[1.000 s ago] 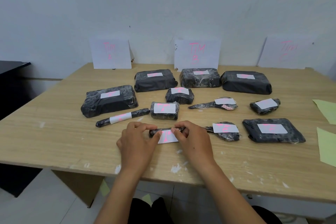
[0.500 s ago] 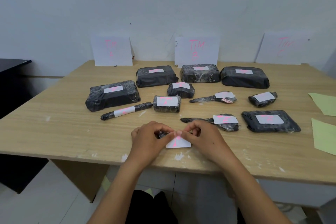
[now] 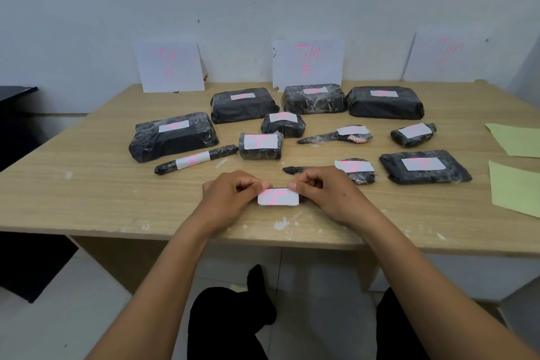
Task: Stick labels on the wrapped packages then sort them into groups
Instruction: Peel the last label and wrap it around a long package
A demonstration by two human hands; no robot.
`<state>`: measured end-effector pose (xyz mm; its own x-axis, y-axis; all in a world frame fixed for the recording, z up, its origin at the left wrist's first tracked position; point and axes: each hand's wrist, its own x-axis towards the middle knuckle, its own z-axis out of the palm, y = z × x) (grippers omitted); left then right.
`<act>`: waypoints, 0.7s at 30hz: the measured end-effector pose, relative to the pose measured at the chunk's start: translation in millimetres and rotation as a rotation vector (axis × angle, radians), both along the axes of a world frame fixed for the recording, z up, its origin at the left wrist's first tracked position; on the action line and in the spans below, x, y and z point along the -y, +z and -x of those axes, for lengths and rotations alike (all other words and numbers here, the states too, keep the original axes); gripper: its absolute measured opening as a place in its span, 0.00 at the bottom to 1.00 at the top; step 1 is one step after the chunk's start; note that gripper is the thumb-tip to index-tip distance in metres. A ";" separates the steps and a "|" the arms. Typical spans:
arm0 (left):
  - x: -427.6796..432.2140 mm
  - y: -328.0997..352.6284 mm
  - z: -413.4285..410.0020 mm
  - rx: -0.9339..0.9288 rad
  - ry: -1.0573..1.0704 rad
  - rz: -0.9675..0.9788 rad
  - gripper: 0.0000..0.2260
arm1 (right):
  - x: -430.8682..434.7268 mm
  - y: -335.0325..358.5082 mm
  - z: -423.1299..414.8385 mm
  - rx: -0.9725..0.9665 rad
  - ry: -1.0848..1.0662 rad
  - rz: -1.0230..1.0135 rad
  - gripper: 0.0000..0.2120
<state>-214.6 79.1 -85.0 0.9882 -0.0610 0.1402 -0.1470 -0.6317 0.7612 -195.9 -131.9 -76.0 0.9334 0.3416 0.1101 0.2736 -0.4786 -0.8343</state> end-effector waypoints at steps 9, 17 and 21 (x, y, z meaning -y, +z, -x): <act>13.2 2.5 4.5 0.087 -0.147 0.175 0.06 | -3.5 -1.2 -5.6 0.050 -0.021 0.014 0.04; 9.5 -0.4 -0.8 0.061 -0.160 0.197 0.06 | -7.4 -11.4 -7.2 0.183 0.021 -0.026 0.02; 7.3 -4.0 -1.7 0.139 -0.187 0.128 0.07 | -7.0 -11.9 -10.4 0.204 0.049 -0.026 0.01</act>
<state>-212.9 71.8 -89.0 0.9320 -0.2138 0.2925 -0.3612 -0.4835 0.7974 -185.5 -124.9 -87.9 0.8731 0.3803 0.3050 0.4607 -0.4395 -0.7711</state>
